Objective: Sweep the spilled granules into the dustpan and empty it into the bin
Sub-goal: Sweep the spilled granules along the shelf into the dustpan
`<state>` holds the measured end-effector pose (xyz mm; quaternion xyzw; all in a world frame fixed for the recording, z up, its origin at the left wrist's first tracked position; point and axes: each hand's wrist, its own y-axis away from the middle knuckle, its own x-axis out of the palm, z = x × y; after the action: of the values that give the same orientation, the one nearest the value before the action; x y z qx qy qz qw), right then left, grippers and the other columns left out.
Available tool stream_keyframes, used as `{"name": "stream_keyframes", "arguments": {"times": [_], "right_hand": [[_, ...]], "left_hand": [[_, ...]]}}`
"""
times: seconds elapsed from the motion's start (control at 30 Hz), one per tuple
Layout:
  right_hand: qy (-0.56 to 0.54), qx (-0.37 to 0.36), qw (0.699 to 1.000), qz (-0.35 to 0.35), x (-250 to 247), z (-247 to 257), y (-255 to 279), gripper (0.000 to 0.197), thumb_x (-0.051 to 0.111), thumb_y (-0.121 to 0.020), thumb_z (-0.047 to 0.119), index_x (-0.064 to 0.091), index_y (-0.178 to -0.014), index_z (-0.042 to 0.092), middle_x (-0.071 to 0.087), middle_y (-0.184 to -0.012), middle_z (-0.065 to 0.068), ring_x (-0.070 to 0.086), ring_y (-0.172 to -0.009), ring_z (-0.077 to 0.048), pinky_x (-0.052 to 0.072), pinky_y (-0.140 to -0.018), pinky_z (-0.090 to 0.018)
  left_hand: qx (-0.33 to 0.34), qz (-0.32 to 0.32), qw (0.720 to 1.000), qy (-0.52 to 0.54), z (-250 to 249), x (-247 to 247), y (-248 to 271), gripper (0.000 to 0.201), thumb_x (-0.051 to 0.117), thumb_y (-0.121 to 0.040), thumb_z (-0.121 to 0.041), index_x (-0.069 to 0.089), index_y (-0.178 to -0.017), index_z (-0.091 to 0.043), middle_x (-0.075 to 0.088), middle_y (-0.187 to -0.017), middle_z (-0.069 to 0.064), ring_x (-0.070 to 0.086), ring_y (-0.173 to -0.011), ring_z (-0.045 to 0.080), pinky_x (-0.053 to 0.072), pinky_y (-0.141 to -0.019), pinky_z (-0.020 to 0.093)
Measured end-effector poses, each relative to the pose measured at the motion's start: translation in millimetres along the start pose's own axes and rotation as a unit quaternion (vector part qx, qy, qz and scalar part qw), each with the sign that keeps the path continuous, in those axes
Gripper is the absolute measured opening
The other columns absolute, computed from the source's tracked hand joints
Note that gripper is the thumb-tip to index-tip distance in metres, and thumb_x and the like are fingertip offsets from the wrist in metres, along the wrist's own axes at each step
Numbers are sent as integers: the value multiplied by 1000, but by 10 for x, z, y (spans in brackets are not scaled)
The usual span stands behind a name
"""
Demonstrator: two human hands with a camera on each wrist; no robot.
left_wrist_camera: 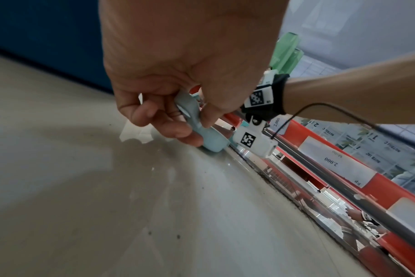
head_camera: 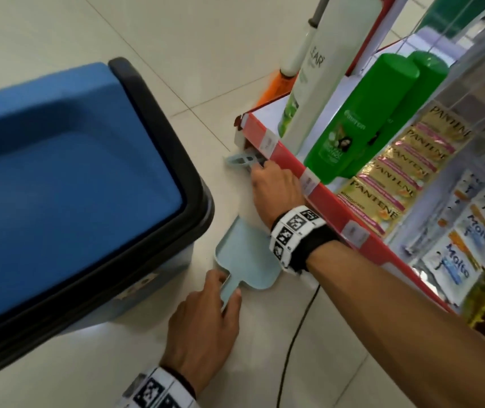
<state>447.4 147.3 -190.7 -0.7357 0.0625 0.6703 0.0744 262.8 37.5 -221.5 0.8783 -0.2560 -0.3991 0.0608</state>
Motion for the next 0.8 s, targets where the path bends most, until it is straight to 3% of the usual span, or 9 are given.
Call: {"name": "stream_keyframes", "arguments": {"times": [0.13,0.27,0.37,0.47,0.63,0.8], "right_hand": [[40,-23,998,37,-45,86,-79,28,39,-98,0,66,-100,4,68,-105,-19,68,-91,-31,38,-62,-34],[-15,-23,994,103,-234,-108,261,27,41,-97,3,67,-103,1,68,-104,-19,67,-97,-35,50,-72,-38],[-31,-10,994,102,-387,-311,629,24,43,-96,7,67,-96,6,66,-89,-15,67,-86,-34,52,-70,-38],[-42,-23,997,57,-485,-321,646,21,46,-99,12,64,-87,11,55,-75,-6,61,-74,-26,40,-61,-32],[-40,-42,998,36,-456,7,210,24,40,-98,3,64,-101,3,62,-95,-16,64,-89,-35,38,-64,-36],[-25,-47,992,113,-315,-117,259,30,38,-99,3,64,-113,1,65,-110,-20,65,-101,-37,48,-75,-38]], "left_hand": [[-6,22,999,-32,31,-15,42,39,35,-95,-56,45,-128,-37,68,-85,-5,67,-82,17,55,-76,40],[-4,22,999,-42,40,-59,71,41,39,-97,-51,51,-130,-31,65,-79,-4,65,-78,18,54,-76,38],[-6,26,998,-51,57,-57,107,39,39,-97,-53,51,-129,-33,67,-92,-4,64,-87,19,52,-81,35],[-6,34,998,-51,59,-44,125,34,40,-96,-52,54,-119,-31,66,-90,-3,64,-85,20,52,-80,36],[10,37,998,-58,9,-38,154,28,43,-96,-50,58,-103,-29,63,-76,-6,61,-73,15,49,-66,32],[-5,54,998,-33,43,-51,217,24,46,-95,-45,57,-105,-27,63,-80,-5,62,-76,18,52,-70,33]]}}
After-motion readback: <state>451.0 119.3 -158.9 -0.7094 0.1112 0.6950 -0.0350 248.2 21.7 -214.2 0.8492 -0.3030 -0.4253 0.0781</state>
